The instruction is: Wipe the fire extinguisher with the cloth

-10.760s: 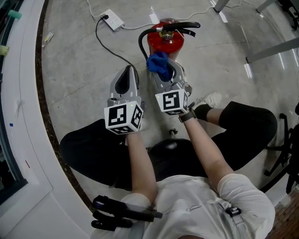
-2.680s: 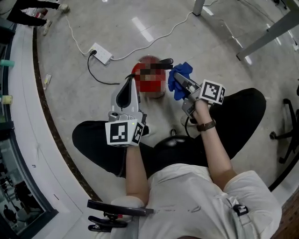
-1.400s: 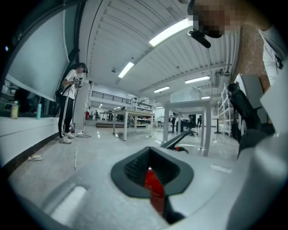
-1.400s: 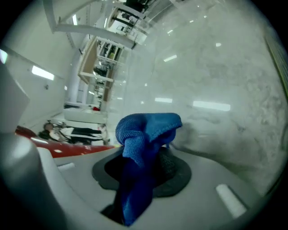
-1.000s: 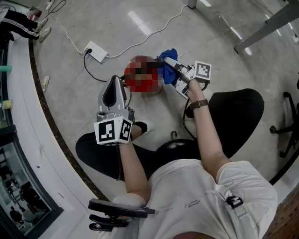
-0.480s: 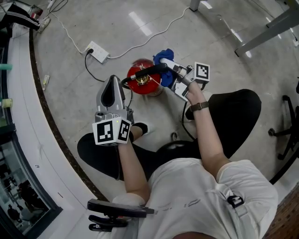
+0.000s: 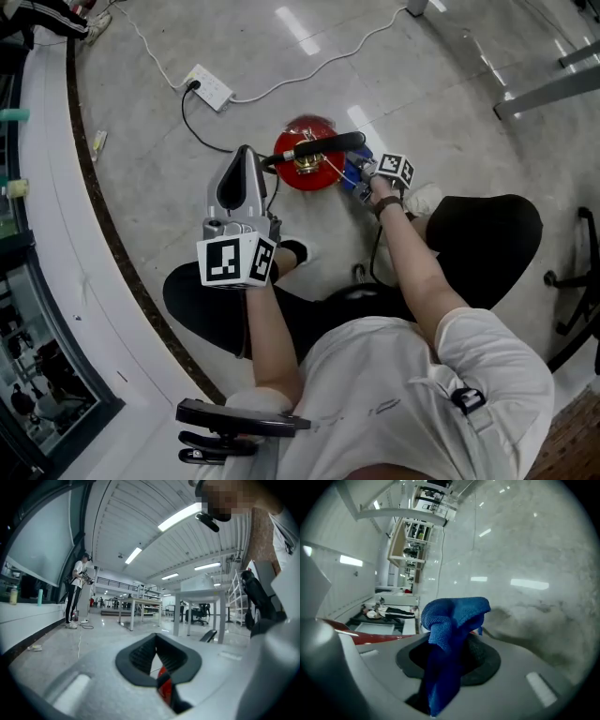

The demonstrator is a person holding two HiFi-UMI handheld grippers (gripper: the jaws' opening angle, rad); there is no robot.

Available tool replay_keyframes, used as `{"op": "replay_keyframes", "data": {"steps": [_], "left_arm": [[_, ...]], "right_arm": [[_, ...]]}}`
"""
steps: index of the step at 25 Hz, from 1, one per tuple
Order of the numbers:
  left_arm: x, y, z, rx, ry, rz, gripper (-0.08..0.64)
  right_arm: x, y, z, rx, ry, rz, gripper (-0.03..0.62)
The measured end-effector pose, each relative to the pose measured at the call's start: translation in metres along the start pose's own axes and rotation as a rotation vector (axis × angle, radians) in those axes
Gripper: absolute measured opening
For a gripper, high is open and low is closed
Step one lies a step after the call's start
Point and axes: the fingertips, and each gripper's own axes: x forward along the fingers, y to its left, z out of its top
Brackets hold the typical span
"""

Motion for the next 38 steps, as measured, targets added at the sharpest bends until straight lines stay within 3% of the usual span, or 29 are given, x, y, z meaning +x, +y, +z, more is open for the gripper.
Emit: {"op": "replay_keyframes", "data": {"steps": [3, 5, 8, 10, 11, 13, 16, 18, 21, 23, 26, 30, 34, 36, 38], "left_arm": [[0.005, 0.005, -0.003, 0.001, 0.015, 0.001, 0.000], [0.010, 0.010, -0.004, 0.000, 0.019, 0.004, 0.000], [0.015, 0.016, -0.003, 0.005, 0.020, 0.006, 0.000], [0.019, 0.021, 0.002, 0.006, 0.014, 0.007, 0.000], [0.022, 0.024, 0.005, 0.007, 0.006, 0.007, 0.000], [0.026, 0.029, 0.013, 0.014, -0.020, 0.002, 0.000], [0.034, 0.034, 0.024, 0.023, -0.063, -0.012, 0.000], [0.038, 0.033, 0.033, 0.020, -0.072, -0.020, 0.000], [0.039, 0.032, 0.042, 0.013, -0.085, -0.035, 0.000], [0.038, 0.033, 0.045, 0.006, -0.084, -0.035, 0.000], [0.039, 0.035, 0.045, -0.007, -0.094, -0.042, 0.000], [0.039, 0.035, 0.048, -0.021, -0.095, -0.040, 0.000], [0.038, 0.041, 0.044, -0.036, -0.085, -0.031, 0.000], [0.039, 0.044, 0.046, -0.057, -0.095, -0.028, 0.000], [0.041, 0.045, 0.047, -0.056, -0.095, -0.031, 0.000]], "right_arm": [[0.012, -0.039, -0.002, -0.026, -0.023, -0.117, 0.123], [0.019, -0.052, 0.000, -0.090, 0.014, -0.178, 0.123], [0.021, -0.058, -0.004, -0.249, 0.203, -0.280, 0.123], [0.019, -0.044, -0.004, -0.332, 0.350, -0.278, 0.124], [0.019, -0.025, 0.000, -0.357, 0.388, -0.222, 0.126], [0.015, 0.038, 0.014, -0.377, 0.364, -0.031, 0.126], [-0.018, 0.171, 0.038, -0.305, 0.235, 0.299, 0.124], [-0.053, 0.257, 0.045, -0.247, 0.212, 0.531, 0.123], [-0.103, 0.351, 0.036, -0.284, 0.329, 0.810, 0.123], [-0.126, 0.385, 0.016, -0.365, 0.462, 0.897, 0.123], [-0.128, 0.396, -0.011, -0.467, 0.611, 0.895, 0.124], [-0.113, 0.388, -0.043, -0.478, 0.717, 0.821, 0.126], [-0.095, 0.368, -0.027, -0.497, 0.622, 0.758, 0.130], [-0.073, 0.341, -0.007, -0.504, 0.560, 0.674, 0.130], [-0.042, 0.293, 0.003, -0.506, 0.565, 0.549, 0.129]]}}
